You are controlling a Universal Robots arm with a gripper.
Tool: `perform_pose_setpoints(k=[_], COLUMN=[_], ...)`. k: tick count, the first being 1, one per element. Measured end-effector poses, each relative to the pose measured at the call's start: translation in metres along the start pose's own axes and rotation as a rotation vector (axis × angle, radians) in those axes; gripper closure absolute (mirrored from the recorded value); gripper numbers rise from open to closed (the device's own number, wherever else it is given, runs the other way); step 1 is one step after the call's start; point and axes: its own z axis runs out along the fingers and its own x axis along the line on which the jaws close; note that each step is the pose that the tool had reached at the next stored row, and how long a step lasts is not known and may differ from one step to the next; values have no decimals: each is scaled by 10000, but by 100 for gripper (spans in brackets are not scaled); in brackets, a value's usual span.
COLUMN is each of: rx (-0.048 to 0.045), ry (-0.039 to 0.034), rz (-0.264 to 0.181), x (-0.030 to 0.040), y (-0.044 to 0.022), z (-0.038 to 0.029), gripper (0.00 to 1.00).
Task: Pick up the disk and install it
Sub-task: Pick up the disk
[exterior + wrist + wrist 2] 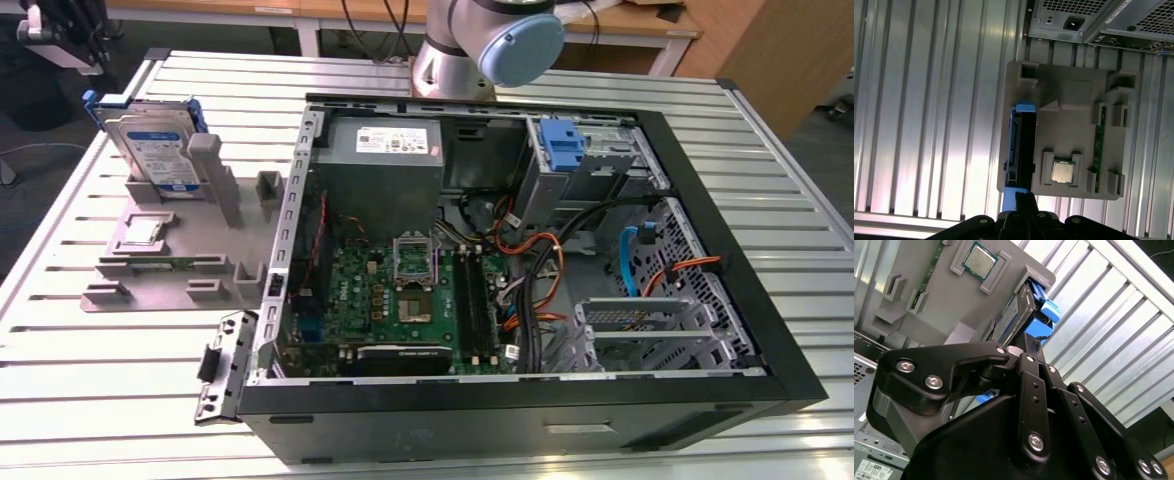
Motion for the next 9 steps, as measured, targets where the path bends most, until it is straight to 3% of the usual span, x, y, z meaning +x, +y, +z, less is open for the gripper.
perform_pose_setpoints(k=[3,9], rx=[113,132], ry=[11,12], rz=[0,126], x=[16,27], y=[1,-2], z=[13,20], gripper=[89,89])
